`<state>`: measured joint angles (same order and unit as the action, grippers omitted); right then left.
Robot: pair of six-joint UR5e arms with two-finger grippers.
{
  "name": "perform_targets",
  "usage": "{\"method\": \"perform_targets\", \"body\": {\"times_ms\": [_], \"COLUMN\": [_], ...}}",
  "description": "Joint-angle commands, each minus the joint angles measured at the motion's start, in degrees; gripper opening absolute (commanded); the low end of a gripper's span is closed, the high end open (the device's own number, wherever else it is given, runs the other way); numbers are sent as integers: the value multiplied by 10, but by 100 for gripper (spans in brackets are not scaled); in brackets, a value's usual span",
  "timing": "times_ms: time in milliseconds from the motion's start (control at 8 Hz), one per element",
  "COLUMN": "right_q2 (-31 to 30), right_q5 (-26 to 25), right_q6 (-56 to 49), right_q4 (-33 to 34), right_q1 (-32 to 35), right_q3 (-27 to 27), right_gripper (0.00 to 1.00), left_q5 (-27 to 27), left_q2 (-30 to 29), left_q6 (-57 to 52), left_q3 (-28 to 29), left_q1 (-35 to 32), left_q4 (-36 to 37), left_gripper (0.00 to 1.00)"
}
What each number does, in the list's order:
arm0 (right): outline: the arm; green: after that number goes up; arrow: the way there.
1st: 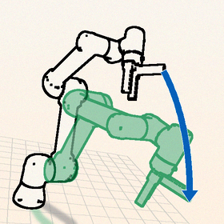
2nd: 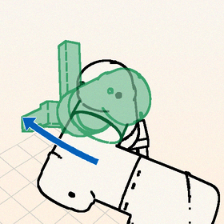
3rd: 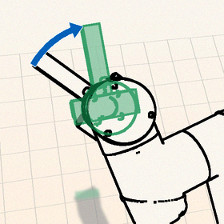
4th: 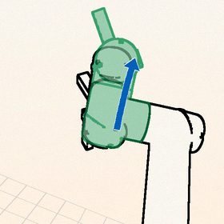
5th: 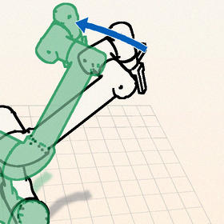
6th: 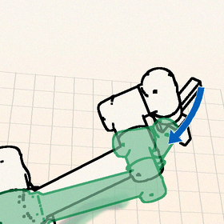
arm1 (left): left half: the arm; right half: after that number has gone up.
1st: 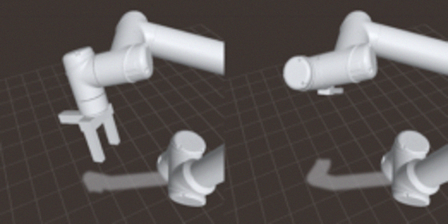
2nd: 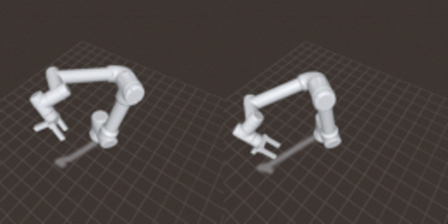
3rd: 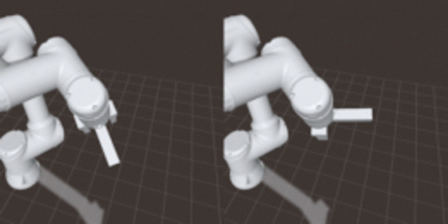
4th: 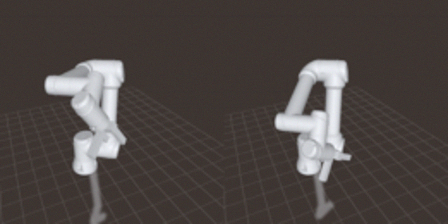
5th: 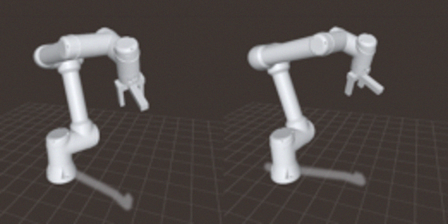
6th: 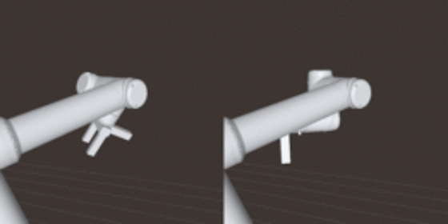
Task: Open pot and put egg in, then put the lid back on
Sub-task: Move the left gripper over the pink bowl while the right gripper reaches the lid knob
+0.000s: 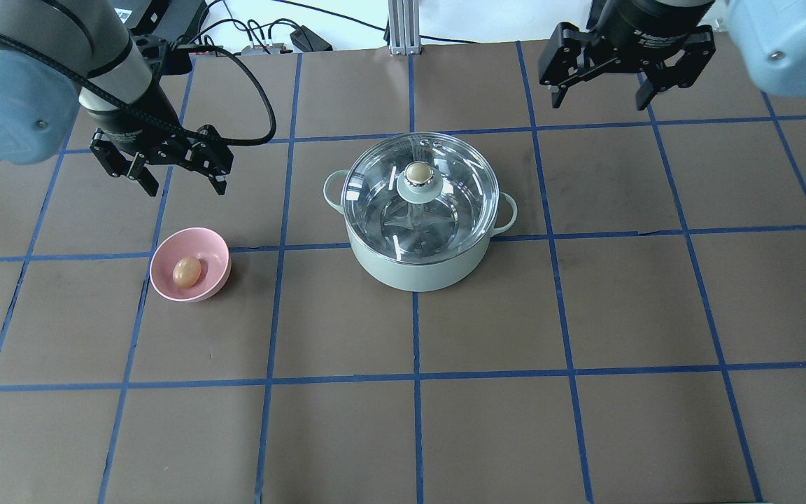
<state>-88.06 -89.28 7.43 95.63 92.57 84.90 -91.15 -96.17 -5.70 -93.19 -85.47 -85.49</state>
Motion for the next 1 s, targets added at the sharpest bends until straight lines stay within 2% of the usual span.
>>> {"method": "perform_targets", "body": {"times_ms": [0, 250, 375, 625, 875], "right_q2": [57, 115, 145, 183, 201], "right_q5": [-5, -6, -29, -28, -34], "right_q6": [158, 252, 270, 303, 305], "right_q4": [77, 127, 156, 184, 194], "right_q1": [91, 153, 173, 184, 189], "right_q3": [-5, -5, -5, -4, -5], "right_gripper": [100, 100, 100, 100, 100], "left_q5": [-3, -10, -10, -10, -10], "left_q2": [-66, -97, -101, -101, -104], "left_q6": [-8, -11, -15, -28, -30], "left_q3": [-24, -30, -37, -81, -89], "left_q1": [8, 16, 23, 63, 65], "left_q4": [61, 64, 65, 108, 114], "left_gripper": [100, 100, 100, 100, 100]}}
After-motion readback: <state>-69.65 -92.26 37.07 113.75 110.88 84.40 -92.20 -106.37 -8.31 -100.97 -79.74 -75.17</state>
